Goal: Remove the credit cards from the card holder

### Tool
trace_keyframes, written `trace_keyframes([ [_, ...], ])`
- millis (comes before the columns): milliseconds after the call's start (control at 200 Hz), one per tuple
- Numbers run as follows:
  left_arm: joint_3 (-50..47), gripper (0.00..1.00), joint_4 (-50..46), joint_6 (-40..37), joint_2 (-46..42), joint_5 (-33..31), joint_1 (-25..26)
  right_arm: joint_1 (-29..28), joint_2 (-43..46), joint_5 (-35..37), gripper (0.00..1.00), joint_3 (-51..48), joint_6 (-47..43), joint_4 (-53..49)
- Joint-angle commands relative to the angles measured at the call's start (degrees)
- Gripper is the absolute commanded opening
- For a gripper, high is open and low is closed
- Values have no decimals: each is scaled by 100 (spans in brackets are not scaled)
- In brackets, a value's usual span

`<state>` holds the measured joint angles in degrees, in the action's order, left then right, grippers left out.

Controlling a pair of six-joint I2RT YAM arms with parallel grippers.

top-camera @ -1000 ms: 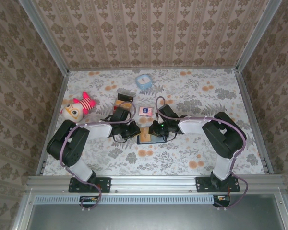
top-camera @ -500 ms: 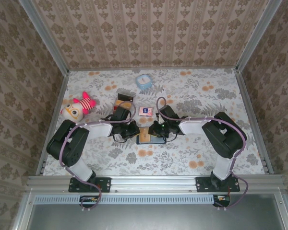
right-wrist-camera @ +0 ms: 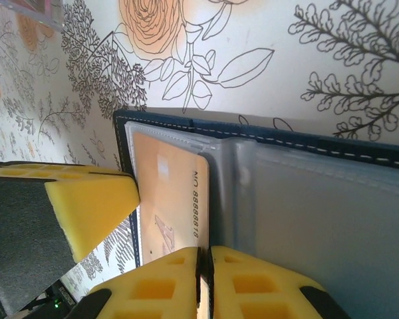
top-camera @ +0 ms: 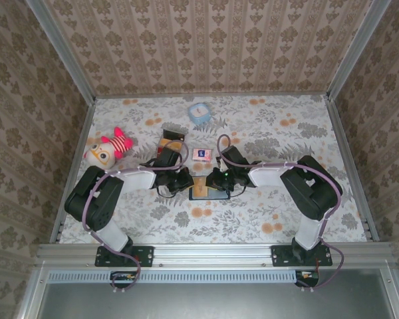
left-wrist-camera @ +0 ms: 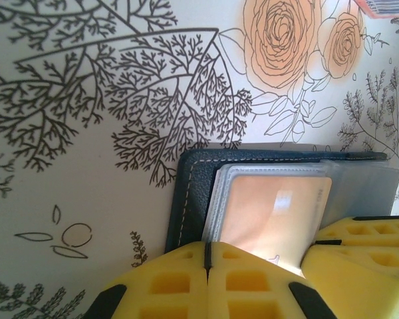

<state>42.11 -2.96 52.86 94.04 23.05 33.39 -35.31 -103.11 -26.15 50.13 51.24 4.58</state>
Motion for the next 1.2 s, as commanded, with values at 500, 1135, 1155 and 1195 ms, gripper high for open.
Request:
trace_keyframes([
  [500, 67, 8, -820, -276, 101, -494, 3, 59, 392, 514, 5, 84, -358, -1123],
  [1135, 271, 10, -860, -543, 185, -406, 114, 59, -77, -154, 26, 180, -332, -667],
  [1155, 272, 10, -864, -536, 193, -411, 115, 59, -88, -186, 26, 181, -319, -625],
  [1195, 259, 9, -860, -531, 202, -408, 124, 59, -120, -236, 26, 184, -300, -566],
])
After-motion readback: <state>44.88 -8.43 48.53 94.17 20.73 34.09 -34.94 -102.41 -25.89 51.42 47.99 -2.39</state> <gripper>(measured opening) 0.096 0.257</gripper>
